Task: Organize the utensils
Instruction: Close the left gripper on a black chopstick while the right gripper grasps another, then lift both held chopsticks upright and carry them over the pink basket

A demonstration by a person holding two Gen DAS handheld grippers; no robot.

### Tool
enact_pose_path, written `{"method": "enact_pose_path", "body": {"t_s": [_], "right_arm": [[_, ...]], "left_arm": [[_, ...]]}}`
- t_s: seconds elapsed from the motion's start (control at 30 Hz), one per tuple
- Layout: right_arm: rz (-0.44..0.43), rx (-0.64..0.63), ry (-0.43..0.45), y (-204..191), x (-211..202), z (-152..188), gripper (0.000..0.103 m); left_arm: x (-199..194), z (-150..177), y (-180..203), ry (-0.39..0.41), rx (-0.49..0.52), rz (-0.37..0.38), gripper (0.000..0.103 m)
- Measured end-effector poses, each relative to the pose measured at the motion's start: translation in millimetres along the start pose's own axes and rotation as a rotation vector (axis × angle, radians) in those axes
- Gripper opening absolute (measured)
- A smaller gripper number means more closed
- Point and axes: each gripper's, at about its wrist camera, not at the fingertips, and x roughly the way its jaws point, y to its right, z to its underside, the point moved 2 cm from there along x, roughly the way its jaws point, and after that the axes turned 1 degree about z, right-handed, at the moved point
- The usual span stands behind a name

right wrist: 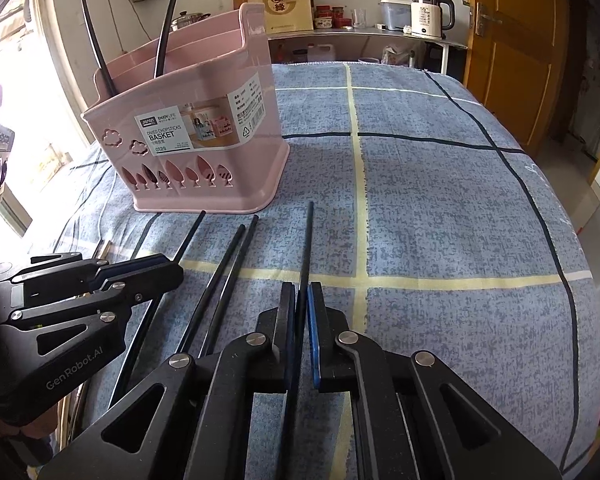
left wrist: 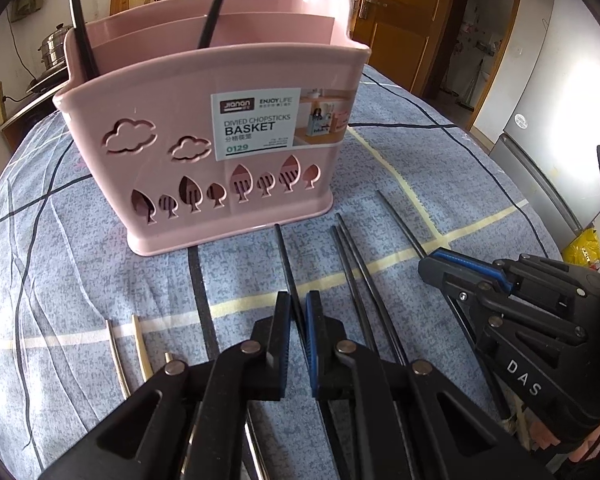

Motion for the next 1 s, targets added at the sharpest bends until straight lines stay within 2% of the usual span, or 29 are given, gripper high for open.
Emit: {"method": "enact_pose_path", "body": {"t_s": [0.43, 0.73, 1.0], "right_arm": [[-0.071, -0.012, 0.143, -8.7, -57.9, -11.2, 0.005], [-0.093, -0.035, 0.256, -16.7, -100.4, -23.6, 0.005], [-0.107, -0.055, 0.328, -18.3, -126.6, -32.6, 0.005]], "left_arm": [[-71.5, -12.2, 3.2, 0.139, -0.01, 0.104, 0.006], [-116.4, -23.3, 2.3, 0.234, 0.003, 0.123, 0.005], [-140.5, -29.0, 2.7, 0.292, 0.009, 0.133, 0.005]]}}
